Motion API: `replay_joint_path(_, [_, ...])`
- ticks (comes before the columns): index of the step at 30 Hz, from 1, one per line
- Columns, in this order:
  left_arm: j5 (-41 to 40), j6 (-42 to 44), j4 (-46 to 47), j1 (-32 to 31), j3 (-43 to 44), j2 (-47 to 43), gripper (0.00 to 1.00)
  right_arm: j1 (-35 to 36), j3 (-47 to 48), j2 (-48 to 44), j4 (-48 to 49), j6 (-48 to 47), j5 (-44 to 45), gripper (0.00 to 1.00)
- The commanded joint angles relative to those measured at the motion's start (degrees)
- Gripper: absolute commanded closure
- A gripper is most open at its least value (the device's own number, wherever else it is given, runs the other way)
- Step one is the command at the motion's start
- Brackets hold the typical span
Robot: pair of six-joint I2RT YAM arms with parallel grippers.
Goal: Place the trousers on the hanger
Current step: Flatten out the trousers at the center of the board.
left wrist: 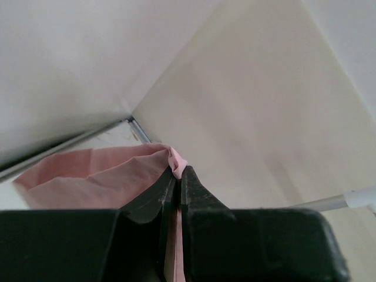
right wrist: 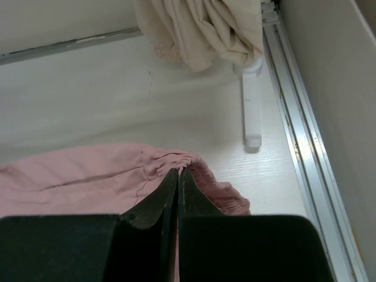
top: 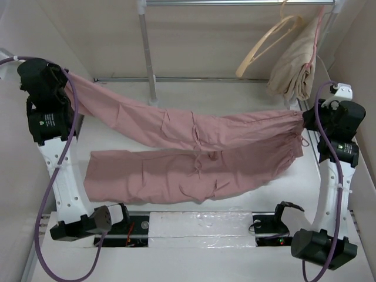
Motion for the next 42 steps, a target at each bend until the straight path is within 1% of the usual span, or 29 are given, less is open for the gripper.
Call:
replay_joint_path(1, [-4.8, 3.9, 0.3, 0.2, -2.5, 1.2, 1.0, 0.5, 3.9, 0.2, -2.5, -1.8, 4.3, 1.0])
replay_joint_path(3, [-5.7, 4.7, 1.7, 0.2, -6.3, 2.2, 1.0, 0.5, 1.6, 2.3, 0.9, -1.2, 4.0, 1.0])
replay_joint_path(7, [-4.5, 4.7, 5.6, 0.2, -8.1, 9.3, 1.0, -3.0, -5.4, 12.8, 17.5, 1.8, 0.2, 1.0])
replay_joint_path(8, [-3.9, 4.5, 6.0, 0.2, -7.3, 11.6, 1.0, -3.0, -5.1, 16.0, 19.7, 2.4, 0.3, 1.0])
replay_joint_path(9, [-2.9, 4.1, 5.4, 0.2, -4.3, 20.4, 1.0, -3.0, -2.2, 23.3, 20.8, 3.0, -0.8, 1.0])
replay_joint_path(10, [-2.5, 4.1, 5.2, 0.2, -2.2, 20.5, 1.0, -3.0, -2.1, 23.3, 20.1, 2.9, -1.6, 1.0])
replay_joint_path(11, [-1.9, 4.5, 5.3, 0.2, -0.4, 23.3, 1.0, -3.0, 1.3, 29.8, 21.3, 3.1, -2.4, 1.0])
replay_joint_path(13, [1.5, 5.6, 5.2, 0.2, 5.9, 32.6, 1.0, -2.3, 3.3, 35.0, 27.1, 4.9, -3.6, 1.0])
replay_joint_path(14, [3.0, 6.1, 6.2, 0.2, 6.8, 35.2, 1.0, -2.3, 5.9, 39.9, 28.5, 5.4, -4.2, 0.96])
replay_joint_path(16, [6.2, 6.4, 8.4, 0.2, 6.8, 39.9, 0.76, -1.8, 10.9, 44.4, 24.6, 5.3, -6.0, 0.74])
replay_joint_path(17, [8.4, 7.0, 7.9, 0.8, 7.3, 41.4, 0.21, -1.3, 12.6, 46.1, 23.5, 5.1, -6.4, 0.45])
replay_joint_path(18, [9.9, 7.8, 5.5, 0.8, 13.4, 46.2, 0.02, -1.3, 15.2, 47.3, 21.1, 4.5, -6.3, 0.31])
replay_joint_path(19, [9.5, 8.3, -1.3, 0.8, 16.9, 48.7, 0.01, 0.1, 15.8, 47.0, 20.1, 4.1, -5.3, 0.21])
replay_joint_path(20, [10.0, 9.3, -2.2, 0.8, 19.0, 50.4, 0.01, 0.6, 16.0, 46.3, 19.8, 3.5, -5.3, 0.14])
replay_joint_path(24, [9.6, 10.3, 0.9, 0.8, 10.3, 43.2, 0.01, 4.9, 10.0, 36.4, 20.0, 3.4, -5.4, 0.14])
replay_joint_path(25, [8.9, 10.1, 2.5, 0.8, 7.5, 41.0, 0.01, 6.3, 5.2, 30.8, 20.5, 3.6, -4.2, 0.18])
replay_joint_path(26, [7.6, 10.0, 3.4, 0.8, 1.2, 36.6, 0.01, 9.7, -1.1, 25.0, 21.7, 4.5, -3.8, 0.41])
replay_joint_path(27, [7.6, 9.4, 4.1, 0.8, -2.2, 34.5, 0.01, 11.4, -1.2, 24.9, 21.7, 5.2, -3.5, 0.52])
replay_joint_path(29, [7.1, 7.9, 7.2, 1.8, -10.5, 28.2, 0.01, 15.3, -10.7, 17.2, 24.0, 6.3, -3.0, 1.0])
replay_joint_path(30, [8.0, 4.6, 7.9, 2.9, -18.8, 26.5, 0.04, 19.3, -13.3, 15.2, 24.7, 6.5, -3.1, 1.0])
replay_joint_path(31, [12.1, 2.9, 11.2, 4.2, -23.4, 24.4, 0.16, 21.2, -15.8, 13.1, 24.6, 6.3, -3.3, 1.0])
replay_joint_path(32, [13.9, 1.0, 13.2, 7.0, -27.6, 20.9, 0.49, 22.8, -19.1, 9.8, 23.4, 5.7, -3.3, 1.0])
replay_joint_path(33, [15.7, -1.6, 15.2, 8.1, -35.6, 19.7, 0.62, 25.5, -20.5, 8.3, 21.1, 4.7, -2.9, 1.0])
replay_joint_path(34, [20.1, -2.2, 19.1, 9.5, -38.6, 18.6, 0.66, 26.5, -21.9, 6.8, 20.8, 4.2, -3.4, 1.0])
replay_joint_path(36, [22.5, -2.8, 20.2, 11.0, -41.6, 19.2, 0.63, 27.2, -24.4, 3.6, 19.0, 1.0, -5.1, 0.9])
replay_joint_path(37, [23.3, -2.2, 19.8, 11.0, -41.2, 20.4, 0.55, 27.7, -24.7, 3.0, 16.7, -0.3, -6.8, 0.85])
replay_joint_path(38, [23.7, -1.8, 19.6, 11.0, -40.8, 22.4, 0.45, 27.7, -25.1, 2.5, 15.6, -1.3, -7.6, 0.75])
replay_joint_path(40, [24.3, -2.5, 21.6, 11.0, -40.1, 24.2, 0.43, 28.2, -25.7, 2.2, 12.3, -5.0, -9.4, 0.67])
replay_joint_path(42, [24.2, -2.6, 23.1, 11.0, -39.1, 26.9, 0.42, 28.2, -26.1, 2.4, 11.3, -6.2, -10.8, 0.65])
